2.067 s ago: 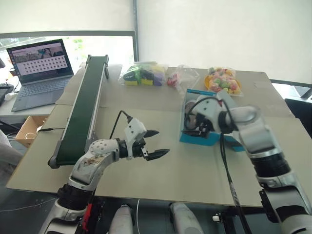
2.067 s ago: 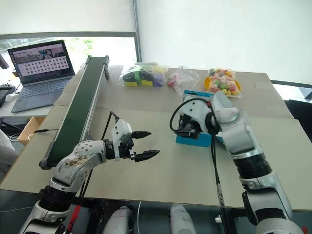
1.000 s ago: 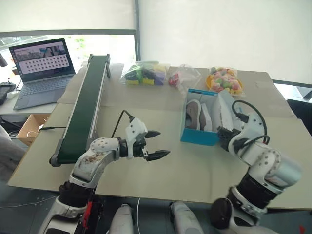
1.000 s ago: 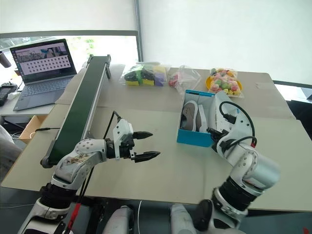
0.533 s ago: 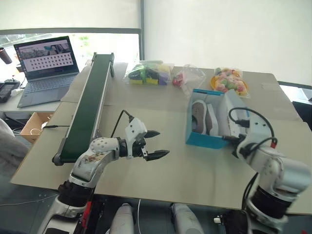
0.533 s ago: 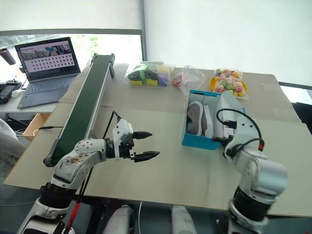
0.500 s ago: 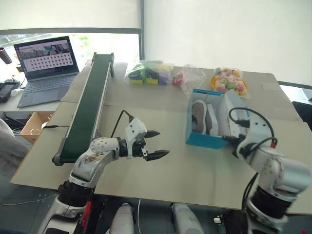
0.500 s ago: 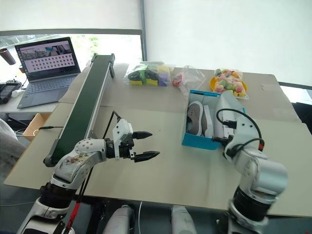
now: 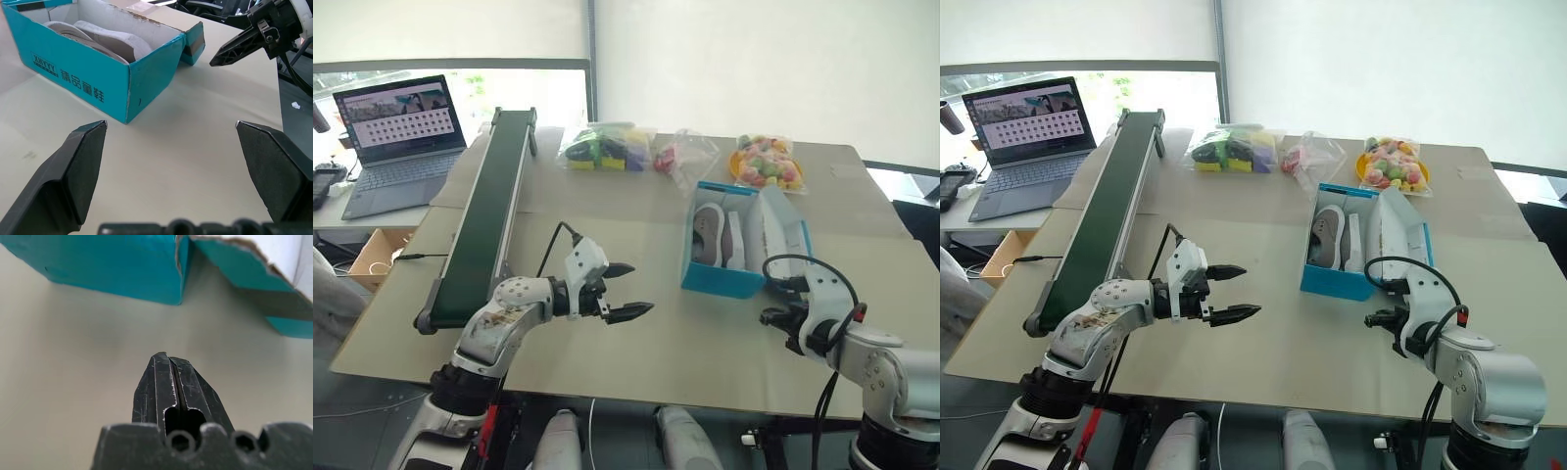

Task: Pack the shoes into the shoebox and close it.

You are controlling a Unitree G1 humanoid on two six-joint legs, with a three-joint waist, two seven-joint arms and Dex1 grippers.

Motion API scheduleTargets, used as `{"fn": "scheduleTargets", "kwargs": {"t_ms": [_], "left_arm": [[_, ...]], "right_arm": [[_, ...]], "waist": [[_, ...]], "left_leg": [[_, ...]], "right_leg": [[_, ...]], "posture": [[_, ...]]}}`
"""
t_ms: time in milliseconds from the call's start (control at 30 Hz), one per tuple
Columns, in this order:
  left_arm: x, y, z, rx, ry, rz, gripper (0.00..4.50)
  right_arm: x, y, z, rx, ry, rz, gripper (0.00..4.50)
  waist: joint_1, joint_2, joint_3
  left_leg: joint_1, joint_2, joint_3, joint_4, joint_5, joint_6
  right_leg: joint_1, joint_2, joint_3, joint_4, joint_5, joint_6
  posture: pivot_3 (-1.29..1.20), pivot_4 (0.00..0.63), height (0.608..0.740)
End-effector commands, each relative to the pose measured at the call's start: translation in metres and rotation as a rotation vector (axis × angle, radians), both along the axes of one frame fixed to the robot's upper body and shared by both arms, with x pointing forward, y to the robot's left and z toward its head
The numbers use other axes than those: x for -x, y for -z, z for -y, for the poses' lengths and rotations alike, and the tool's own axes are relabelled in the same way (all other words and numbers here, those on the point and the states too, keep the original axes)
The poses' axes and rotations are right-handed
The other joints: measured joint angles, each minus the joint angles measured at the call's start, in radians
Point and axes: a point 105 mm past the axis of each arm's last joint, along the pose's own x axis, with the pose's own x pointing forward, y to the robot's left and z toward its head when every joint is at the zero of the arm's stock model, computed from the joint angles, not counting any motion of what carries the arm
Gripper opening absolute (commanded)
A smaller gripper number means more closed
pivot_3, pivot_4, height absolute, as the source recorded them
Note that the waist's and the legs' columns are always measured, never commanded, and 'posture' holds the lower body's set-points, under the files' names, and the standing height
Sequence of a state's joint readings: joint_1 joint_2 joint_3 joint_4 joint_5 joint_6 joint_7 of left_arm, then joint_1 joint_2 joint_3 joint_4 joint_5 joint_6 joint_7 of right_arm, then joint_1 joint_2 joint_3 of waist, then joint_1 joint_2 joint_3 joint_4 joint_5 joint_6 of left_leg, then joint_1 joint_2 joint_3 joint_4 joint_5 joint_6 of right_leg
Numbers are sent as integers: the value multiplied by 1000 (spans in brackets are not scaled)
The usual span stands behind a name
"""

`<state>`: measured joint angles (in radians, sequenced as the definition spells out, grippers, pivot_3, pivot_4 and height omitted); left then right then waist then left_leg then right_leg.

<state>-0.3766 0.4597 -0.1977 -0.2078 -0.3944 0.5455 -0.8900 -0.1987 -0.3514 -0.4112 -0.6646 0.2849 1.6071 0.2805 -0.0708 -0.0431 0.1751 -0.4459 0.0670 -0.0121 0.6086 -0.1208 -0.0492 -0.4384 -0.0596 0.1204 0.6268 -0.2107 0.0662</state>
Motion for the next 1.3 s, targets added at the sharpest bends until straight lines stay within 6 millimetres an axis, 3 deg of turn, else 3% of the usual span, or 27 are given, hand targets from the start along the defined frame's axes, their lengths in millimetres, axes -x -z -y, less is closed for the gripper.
{"fn": "scheduleTargets", "kwargs": {"t_ms": [33,167,367,700,900,1033,1300], "left_arm": [[3,-8,4,14,24,28,4500],[2,-9,3,13,18,32,4500],[3,-9,1,12,10,29,4500],[2,-11,0,10,6,32,4500],[1,-13,1,7,9,33,4500],[1,-14,1,3,10,35,4500],[2,-15,-1,-4,10,37,4500]], "right_arm": [[-2,11,13,-75,231,-5,9],[-3,30,0,-261,438,-41,9],[-18,29,-7,-385,589,-8,9],[-69,26,0,-560,750,95,9],[-100,34,3,-764,823,89,9],[-107,41,10,-885,911,72,9],[-121,46,25,-1064,1074,204,9]], "waist": [[0,0,0],[1,1,0],[6,3,1],[-10,5,2],[-30,6,3],[-31,6,3],[-42,6,3]], "left_leg": [[0,0,-1,0,0,0],[-1,0,-1,0,0,0],[-3,0,-1,0,0,0],[-2,0,-1,-1,2,3],[-1,0,-2,-1,5,7],[-1,0,-3,-1,5,8],[-1,0,-3,-1,5,8]], "right_leg": [[0,0,-1,0,0,0],[-1,0,-1,0,1,0],[0,-1,-2,0,2,0],[-1,0,-2,0,2,0],[1,0,-2,0,3,0],[1,1,-2,0,3,0],[2,1,-2,-1,3,1]], "posture": [[0,150,709],[0,150,709],[0,150,709],[0,150,709],[0,150,709],[0,150,709],[0,150,709]]}}
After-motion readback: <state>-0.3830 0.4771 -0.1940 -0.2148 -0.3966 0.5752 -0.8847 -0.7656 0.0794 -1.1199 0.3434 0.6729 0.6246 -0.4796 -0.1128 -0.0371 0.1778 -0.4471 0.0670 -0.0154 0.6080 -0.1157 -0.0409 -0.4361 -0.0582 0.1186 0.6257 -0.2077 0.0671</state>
